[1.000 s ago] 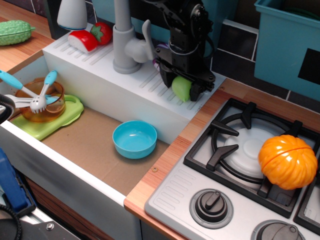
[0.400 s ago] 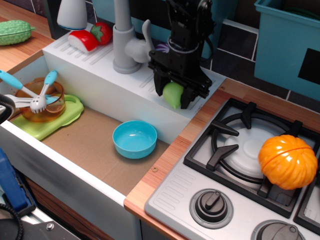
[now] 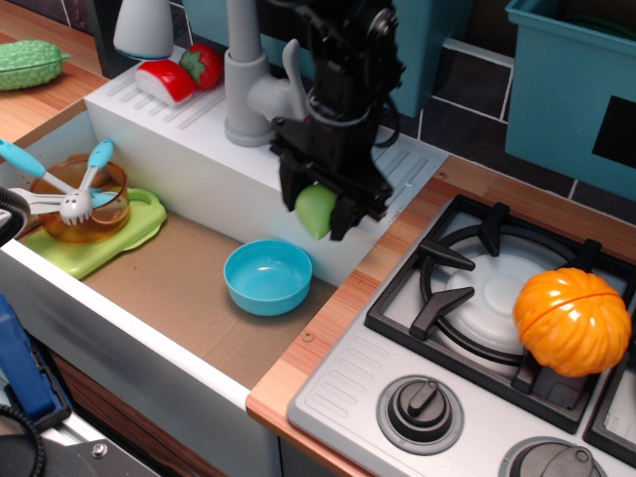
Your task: Put pear in bowl
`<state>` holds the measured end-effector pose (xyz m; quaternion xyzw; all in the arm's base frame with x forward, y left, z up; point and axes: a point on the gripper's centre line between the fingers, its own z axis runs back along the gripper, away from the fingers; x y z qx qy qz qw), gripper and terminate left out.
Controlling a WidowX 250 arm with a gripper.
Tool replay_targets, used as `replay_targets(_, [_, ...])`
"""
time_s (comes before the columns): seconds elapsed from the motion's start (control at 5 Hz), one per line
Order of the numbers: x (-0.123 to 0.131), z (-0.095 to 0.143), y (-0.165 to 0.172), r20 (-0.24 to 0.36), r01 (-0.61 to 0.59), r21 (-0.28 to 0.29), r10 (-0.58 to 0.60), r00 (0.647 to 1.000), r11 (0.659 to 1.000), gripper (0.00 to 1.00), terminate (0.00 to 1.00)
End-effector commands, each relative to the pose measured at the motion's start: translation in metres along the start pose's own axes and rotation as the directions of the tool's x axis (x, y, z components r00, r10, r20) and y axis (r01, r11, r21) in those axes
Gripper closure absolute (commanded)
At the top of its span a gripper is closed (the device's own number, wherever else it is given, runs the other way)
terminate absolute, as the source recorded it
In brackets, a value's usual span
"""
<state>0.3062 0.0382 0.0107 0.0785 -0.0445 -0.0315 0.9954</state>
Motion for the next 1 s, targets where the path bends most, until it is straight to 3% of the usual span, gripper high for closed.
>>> replay_targets(0.0, [0.001, 0.004, 0.019, 0.074, 0.049, 0.027, -0.051, 0.996, 0.998, 1.0, 0.0])
replay_targets(0.2, [-0.004, -0.002, 0.03, 0.082, 0.091, 0.036, -0.094, 0.992, 0.995, 1.0, 0.0])
replay_targets(0.4, [-0.006, -0.004, 0.033, 0.101, 0.127, 0.028, -0.129, 0.987, 0.992, 0.0, 0.0])
replay_targets(0.6, [-0.006, -0.004, 0.033, 0.101, 0.127, 0.028, -0.129, 0.987, 0.992, 0.0, 0.0])
replay_targets(0.8, [-0.006, -0.004, 0.033, 0.101, 0.127, 0.028, -0.129, 0.987, 0.992, 0.0, 1.0])
